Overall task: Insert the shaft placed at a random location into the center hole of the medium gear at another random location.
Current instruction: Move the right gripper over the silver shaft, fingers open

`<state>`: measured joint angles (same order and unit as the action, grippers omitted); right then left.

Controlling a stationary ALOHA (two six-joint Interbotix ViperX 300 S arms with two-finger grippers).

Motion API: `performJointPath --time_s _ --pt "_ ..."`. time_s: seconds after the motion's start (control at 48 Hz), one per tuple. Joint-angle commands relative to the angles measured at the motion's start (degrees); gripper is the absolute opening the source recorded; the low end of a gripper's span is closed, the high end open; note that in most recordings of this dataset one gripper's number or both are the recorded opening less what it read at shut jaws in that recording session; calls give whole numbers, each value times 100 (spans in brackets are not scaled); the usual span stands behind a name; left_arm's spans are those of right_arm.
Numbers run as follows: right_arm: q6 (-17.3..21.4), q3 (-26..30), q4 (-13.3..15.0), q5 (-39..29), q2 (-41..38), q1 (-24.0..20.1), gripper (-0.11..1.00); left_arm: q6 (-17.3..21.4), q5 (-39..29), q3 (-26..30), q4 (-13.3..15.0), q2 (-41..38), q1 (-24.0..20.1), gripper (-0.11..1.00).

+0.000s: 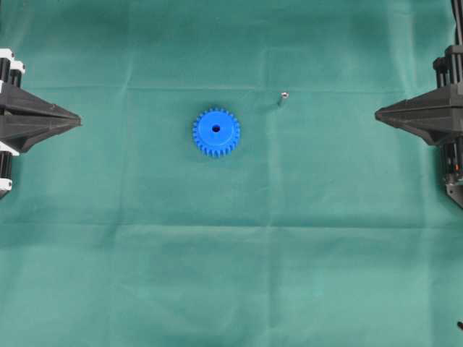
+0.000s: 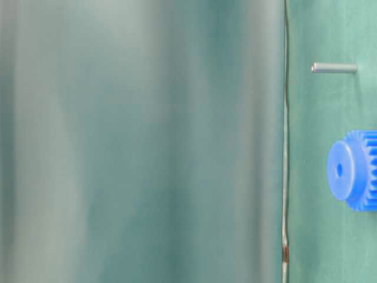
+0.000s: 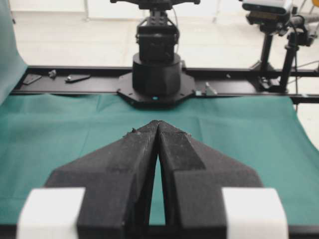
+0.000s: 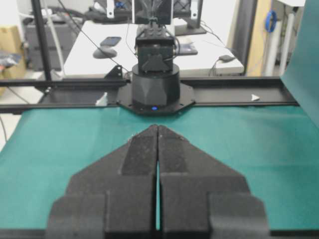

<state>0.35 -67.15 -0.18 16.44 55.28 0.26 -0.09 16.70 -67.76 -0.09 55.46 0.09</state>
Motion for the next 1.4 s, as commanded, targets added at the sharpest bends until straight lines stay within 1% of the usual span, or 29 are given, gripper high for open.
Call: performJointPath --time_s 0.0,0.188,0.459,0.521,0.563,0.626,0.751,0.792,0.834,0.876,1.043,1.188,1.376 --pt "-53 88 9 26 -26 18 1 -26 -167 202 -62 -88 35 0" --pt "-62 185 9 -246 -246 167 1 -123 -325 220 -62 -44 44 0" --pt "-18 158 0 -158 -932 791 1 -123 -378 211 -62 -18 44 0" --pt "-9 149 -18 -62 -1143 914 4 -123 -378 211 -62 -9 44 0" --pt "-9 158 -26 9 -1301 993 10 -123 -378 211 -62 0 44 0" --pt "-9 176 -26 141 -1556 1099 23 -123 -378 211 -62 18 44 0" --pt "-62 272 -18 448 -2136 1283 58 -123 -378 211 -62 18 44 0" --pt "-97 316 -9 563 -2391 1327 72 -123 -378 211 -62 18 35 0" --pt "-123 360 9 659 -2584 1354 83 -123 -378 211 -62 18 44 0" --pt "-158 404 9 765 -2795 1380 89 -123 -378 211 -62 18 44 0" --pt "-264 589 9 1134 -3647 1477 83 -123 -378 202 -62 18 44 0" --pt "-272 738 9 1301 -4298 1617 83 -123 -378 185 -62 18 35 0" --pt "-272 765 0 1626 -4869 1767 83 -123 -387 176 -62 18 26 0"
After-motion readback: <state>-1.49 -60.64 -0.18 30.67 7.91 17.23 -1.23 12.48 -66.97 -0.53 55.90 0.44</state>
